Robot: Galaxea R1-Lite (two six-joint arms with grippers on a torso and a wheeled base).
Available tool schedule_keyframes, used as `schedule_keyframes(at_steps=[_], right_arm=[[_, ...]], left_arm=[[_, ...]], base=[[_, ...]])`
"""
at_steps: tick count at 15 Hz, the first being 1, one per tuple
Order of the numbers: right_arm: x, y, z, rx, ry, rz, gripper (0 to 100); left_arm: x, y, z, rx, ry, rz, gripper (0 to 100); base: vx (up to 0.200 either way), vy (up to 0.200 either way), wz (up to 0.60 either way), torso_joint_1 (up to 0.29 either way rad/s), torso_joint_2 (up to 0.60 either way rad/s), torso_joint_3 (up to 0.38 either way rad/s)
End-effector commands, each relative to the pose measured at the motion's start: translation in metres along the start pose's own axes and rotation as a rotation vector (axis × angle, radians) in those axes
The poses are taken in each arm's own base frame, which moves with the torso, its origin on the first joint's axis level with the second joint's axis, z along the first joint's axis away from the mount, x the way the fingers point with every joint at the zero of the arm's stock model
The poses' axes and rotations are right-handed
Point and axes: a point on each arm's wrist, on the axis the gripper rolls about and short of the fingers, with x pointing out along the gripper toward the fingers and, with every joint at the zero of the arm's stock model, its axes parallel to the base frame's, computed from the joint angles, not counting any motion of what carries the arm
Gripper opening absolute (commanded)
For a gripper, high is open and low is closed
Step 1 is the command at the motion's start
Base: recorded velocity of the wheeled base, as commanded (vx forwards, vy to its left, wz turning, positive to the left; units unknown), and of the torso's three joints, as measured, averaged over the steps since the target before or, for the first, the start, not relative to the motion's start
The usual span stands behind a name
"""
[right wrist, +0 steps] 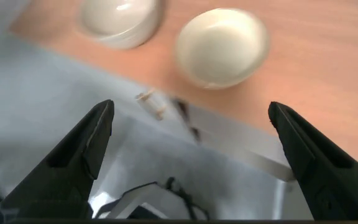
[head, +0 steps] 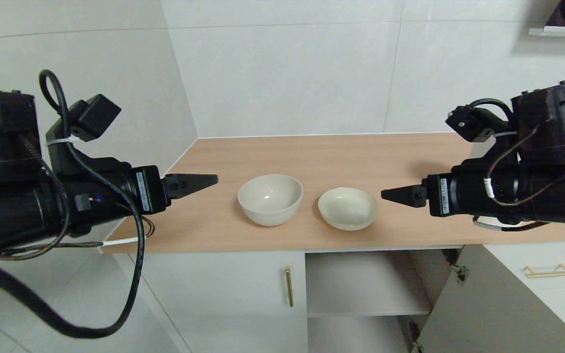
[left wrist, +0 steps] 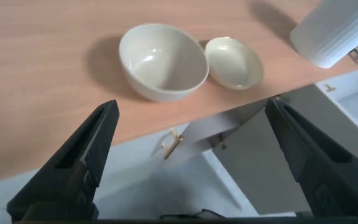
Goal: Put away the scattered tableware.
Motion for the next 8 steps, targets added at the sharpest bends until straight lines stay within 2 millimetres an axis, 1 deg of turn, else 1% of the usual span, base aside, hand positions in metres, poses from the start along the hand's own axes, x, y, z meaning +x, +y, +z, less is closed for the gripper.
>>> schedule_keyframes(at_steps=[1,2,3,4,5,6,8], right_arm=[[0.031,-0.002,0.006,0.014,0.062,-0.038,100],[0.041,-0.005,0.01,0.07,0.074,-0.056,100],[0.052,-0.009,0.004,0.103,0.1,-0.081,100],[0.057,-0.011,0.002,0.106,0.108,-0.11,100],[0.067,-0.013,-0.002,0.104,0.116,-0.151,100],[0.076,-0.015,-0.006,0.104,0.12,-0.183,100],[0.087,-0.017,-0.011,0.103,0.114,-0.207,100]], left_arm=[[0.021,0.004,0.008,-0.016,0.054,0.021,100],[0.027,0.006,0.004,-0.027,0.103,0.046,100],[0.031,0.009,0.001,-0.04,0.142,0.072,100],[0.035,0.01,-0.001,-0.058,0.158,0.094,100],[0.044,0.012,0.0,-0.099,0.159,0.141,100],[0.059,0.013,0.0,-0.165,0.155,0.195,100],[0.081,0.01,-0.004,-0.237,0.157,0.248,100]], base=[[0.0,0.0,0.0,0.0,0.0,0.0],[0.0,0.0,0.0,0.0,0.0,0.0],[0.0,0.0,0.0,0.0,0.0,0.0],[0.0,0.0,0.0,0.0,0.0,0.0],[0.0,0.0,0.0,0.0,0.0,0.0],[0.0,0.0,0.0,0.0,0.0,0.0],[0.0,0.0,0.0,0.0,0.0,0.0]])
